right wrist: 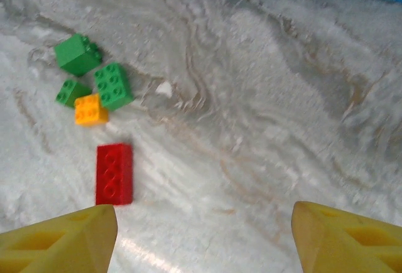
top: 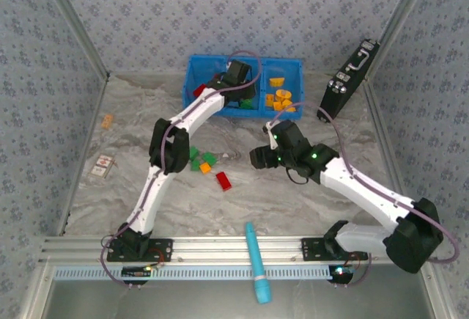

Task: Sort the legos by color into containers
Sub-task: Place the lego in the container.

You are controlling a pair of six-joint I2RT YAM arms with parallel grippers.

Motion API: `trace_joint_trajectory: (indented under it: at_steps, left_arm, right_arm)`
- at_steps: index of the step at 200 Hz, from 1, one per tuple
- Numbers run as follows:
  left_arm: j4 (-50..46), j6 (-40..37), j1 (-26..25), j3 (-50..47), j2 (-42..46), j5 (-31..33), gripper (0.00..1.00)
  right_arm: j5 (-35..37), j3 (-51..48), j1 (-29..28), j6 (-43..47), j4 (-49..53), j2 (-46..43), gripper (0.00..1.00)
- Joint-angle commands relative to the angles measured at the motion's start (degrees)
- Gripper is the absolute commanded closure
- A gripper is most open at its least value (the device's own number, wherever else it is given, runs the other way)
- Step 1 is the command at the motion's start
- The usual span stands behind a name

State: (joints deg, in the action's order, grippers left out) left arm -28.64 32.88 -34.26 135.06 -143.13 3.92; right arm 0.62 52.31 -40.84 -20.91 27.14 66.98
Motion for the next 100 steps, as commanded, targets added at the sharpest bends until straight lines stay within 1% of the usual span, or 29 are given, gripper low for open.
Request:
trace_joint_trajectory:
  at_steps: [1, 15, 21, 27, 54, 73, 100]
  left_arm:
    - [-3.2, -3.9, -0.4, 7.0, -2.2, 2.9, 0.68]
    - [-4.7, -3.1, -0.2, 8.5, -3.6, 1.6, 0.62]
    - [-5.4, -2.9, -0.4, 9.0, -4.0, 1.1, 0.57]
    - [-6.0, -2.7, -0.5, 9.3, -4.2, 0.9, 0.54]
    - [-7.5, -2.9, -0.8, 8.9, -4.1, 0.6, 0.49]
    - [-7.9, -3.5, -0.9, 8.9, -3.7, 1.1, 0.43]
    - [-9.4, -5.7, -0.8, 8.9, -0.8, 0.7, 0.43]
  right_arm:
    - [0.8, -2.6, -1.6, -5.0, 5.8, -3.9, 0.24]
    - [1.3, -3.6, -2.1, -6.0, 7.0, -5.7, 0.24]
    - [1.6, -4.0, -2.3, -6.3, 7.0, -6.4, 0.24]
    - [1.8, -4.3, -2.3, -6.4, 8.7, -6.9, 0.24]
    - [3.2, -5.1, -2.3, -6.8, 9.4, -8.4, 0.23]
    - [3.4, -4.8, -2.4, -6.3, 9.6, -8.3, 0.23]
    - [4.4, -4.0, -2.3, -4.8, 9.9, -8.3, 0.23]
